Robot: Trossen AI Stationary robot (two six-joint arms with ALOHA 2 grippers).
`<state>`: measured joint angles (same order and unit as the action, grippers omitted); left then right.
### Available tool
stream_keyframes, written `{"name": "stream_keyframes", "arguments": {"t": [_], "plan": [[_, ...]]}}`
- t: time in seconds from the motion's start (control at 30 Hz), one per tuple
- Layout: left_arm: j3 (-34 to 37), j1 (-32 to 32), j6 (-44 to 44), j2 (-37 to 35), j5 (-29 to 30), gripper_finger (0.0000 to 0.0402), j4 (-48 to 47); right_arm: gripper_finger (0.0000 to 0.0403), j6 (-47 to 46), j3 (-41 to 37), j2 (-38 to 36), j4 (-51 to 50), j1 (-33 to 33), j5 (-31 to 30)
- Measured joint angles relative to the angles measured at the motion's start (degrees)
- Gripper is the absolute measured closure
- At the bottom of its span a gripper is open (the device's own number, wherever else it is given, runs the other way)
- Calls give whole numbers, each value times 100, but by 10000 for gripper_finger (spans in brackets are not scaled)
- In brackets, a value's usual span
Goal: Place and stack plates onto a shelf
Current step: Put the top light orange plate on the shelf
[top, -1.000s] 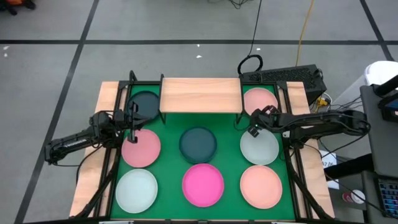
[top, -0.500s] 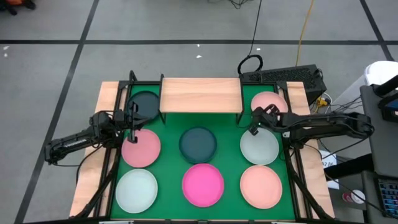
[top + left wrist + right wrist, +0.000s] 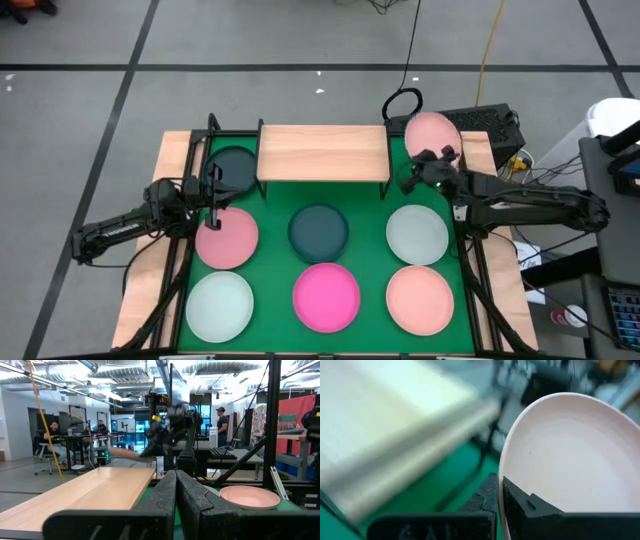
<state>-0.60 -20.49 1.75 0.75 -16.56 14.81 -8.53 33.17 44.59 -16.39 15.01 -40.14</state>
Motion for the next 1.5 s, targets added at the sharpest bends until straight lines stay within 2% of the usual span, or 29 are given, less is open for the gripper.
{"name": "stream_keyframes", "arguments": {"t": [0.13,0.3,0.57,0.8,1.2,1.33,1.5], "plan": [[0,0,-1,0,0,387,0,402,832,447,189,861,-174,474],[0,0,0,0,0,387,0,402,1235,1027,795,1482,-353,1193],[0,0,0,-1,0,387,0,403,1300,1740,2211,1527,-394,2081],[0,0,1,1,0,387,0,403,1436,2003,3027,1539,-429,2281],[0,0,-1,0,0,387,1,403,1284,2054,3190,1527,-431,2429],[0,0,-1,-1,0,387,0,403,1126,2054,3190,1501,-431,2701],[0,0,0,1,0,387,2,403,1057,2052,3190,1438,-424,2670]]}}
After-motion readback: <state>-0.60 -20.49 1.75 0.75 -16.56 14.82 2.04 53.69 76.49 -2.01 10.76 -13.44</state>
